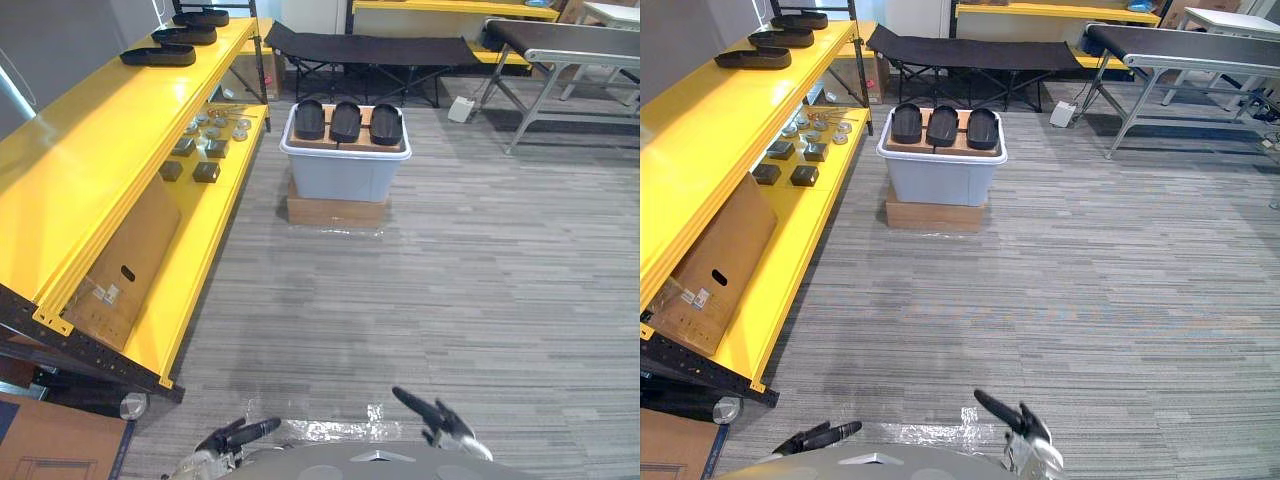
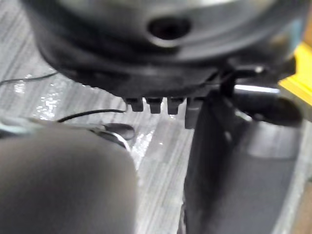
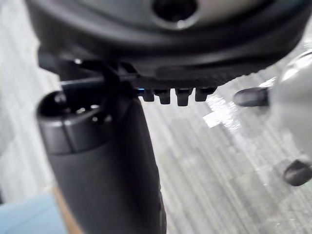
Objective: Walk over and take three plastic housings, then place them on the shelf
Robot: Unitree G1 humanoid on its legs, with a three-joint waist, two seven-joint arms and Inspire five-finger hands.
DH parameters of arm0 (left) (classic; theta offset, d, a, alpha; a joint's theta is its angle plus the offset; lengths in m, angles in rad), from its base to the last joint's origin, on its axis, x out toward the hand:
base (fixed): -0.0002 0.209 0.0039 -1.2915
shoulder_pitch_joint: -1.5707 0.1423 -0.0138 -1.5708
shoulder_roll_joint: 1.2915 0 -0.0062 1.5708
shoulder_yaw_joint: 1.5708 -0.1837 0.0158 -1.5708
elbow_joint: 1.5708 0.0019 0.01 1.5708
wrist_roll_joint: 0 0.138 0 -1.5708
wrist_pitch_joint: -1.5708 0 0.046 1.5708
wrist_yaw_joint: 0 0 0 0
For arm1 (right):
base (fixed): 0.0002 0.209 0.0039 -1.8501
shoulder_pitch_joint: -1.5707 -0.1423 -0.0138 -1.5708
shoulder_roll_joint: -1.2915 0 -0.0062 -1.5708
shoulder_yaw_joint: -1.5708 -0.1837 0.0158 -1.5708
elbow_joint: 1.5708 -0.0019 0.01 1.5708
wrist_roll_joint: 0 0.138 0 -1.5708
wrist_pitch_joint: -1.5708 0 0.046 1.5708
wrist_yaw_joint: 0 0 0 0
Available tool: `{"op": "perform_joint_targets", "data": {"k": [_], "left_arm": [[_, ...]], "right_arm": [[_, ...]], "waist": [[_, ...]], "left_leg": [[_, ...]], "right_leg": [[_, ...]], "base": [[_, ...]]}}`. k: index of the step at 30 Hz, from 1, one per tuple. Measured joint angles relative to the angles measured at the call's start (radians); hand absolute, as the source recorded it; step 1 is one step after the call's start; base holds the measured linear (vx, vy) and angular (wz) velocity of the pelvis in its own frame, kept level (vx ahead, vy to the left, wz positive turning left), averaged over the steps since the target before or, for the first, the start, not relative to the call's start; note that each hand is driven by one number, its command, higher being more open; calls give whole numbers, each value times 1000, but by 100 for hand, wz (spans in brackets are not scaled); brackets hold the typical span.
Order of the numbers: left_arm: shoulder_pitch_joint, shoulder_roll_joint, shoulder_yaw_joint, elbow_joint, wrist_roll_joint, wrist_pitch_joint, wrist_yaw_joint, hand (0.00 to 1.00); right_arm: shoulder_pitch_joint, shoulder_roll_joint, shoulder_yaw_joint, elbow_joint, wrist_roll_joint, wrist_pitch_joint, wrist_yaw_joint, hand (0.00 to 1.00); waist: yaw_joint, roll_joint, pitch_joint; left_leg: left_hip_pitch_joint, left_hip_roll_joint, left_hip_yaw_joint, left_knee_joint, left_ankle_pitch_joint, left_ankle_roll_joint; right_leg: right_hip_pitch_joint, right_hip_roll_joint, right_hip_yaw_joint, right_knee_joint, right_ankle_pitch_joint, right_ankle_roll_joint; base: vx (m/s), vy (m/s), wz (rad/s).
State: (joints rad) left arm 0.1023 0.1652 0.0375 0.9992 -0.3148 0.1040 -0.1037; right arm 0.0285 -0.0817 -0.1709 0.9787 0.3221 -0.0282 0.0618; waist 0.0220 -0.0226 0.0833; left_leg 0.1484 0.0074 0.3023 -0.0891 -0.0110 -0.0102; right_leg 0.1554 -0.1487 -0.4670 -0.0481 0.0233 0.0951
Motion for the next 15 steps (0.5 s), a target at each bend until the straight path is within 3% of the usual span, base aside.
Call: {"op": "perform_joint_targets", "data": {"k": [7, 15], "left_arm": [[-99, -10, -64, -91, -79, -19, -17, 100], [-89, -11, -77, -95, -78, -69, -7, 100]], "right_arm": [[-106, -26, 91, -41, -1, -21, 48, 100], [-92, -30, 106, -9, 0, -42, 34, 100]], "waist": [[-2, -7, 3], [-28, -7, 5]], "left_leg": [[-1, -4, 3, 0, 1, -1], [0, -5, 27, 4, -7, -17]], "right_leg": [[4, -1, -4, -19, 10, 5], [1, -1, -4, -26, 18, 17]], "base": [[4, 2, 0], [23, 8, -5]]}}
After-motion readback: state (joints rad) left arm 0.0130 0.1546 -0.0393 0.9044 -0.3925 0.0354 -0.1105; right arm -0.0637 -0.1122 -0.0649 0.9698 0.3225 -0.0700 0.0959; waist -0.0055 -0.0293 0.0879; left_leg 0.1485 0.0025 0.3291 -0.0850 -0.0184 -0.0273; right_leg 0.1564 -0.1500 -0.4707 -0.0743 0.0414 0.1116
